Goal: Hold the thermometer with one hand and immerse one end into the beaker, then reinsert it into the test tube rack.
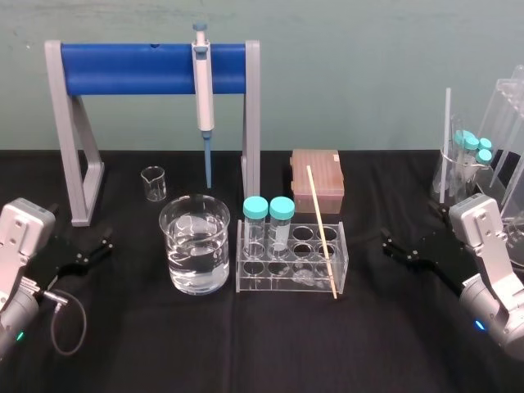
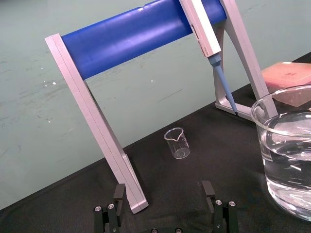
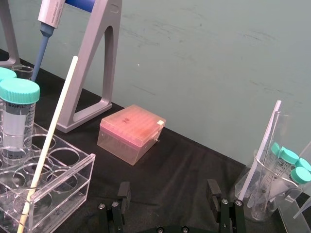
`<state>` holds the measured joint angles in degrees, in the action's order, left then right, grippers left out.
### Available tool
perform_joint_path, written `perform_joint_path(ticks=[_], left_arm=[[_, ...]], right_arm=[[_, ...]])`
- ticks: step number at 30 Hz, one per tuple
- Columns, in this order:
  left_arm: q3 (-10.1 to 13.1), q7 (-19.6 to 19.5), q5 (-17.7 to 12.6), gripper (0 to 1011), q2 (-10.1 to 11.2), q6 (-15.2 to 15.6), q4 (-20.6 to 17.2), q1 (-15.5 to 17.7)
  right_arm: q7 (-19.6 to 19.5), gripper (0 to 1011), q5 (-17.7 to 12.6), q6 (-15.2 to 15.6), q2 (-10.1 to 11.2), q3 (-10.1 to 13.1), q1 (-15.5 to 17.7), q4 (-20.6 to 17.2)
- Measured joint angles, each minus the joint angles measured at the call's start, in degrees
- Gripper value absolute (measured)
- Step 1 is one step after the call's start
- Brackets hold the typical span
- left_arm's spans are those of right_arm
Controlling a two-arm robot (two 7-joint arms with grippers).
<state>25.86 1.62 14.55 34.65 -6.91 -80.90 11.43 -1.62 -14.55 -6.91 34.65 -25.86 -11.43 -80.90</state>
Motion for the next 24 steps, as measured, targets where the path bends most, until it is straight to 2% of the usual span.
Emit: perform_joint_path(ticks=[24], left_arm=[[0.0,0.0,0.0,1004,0.0,0.0,0.0,0.0]], right_arm=[[0.0,1003,0.0,0.0,0.0,0.0,0.0,0.0]])
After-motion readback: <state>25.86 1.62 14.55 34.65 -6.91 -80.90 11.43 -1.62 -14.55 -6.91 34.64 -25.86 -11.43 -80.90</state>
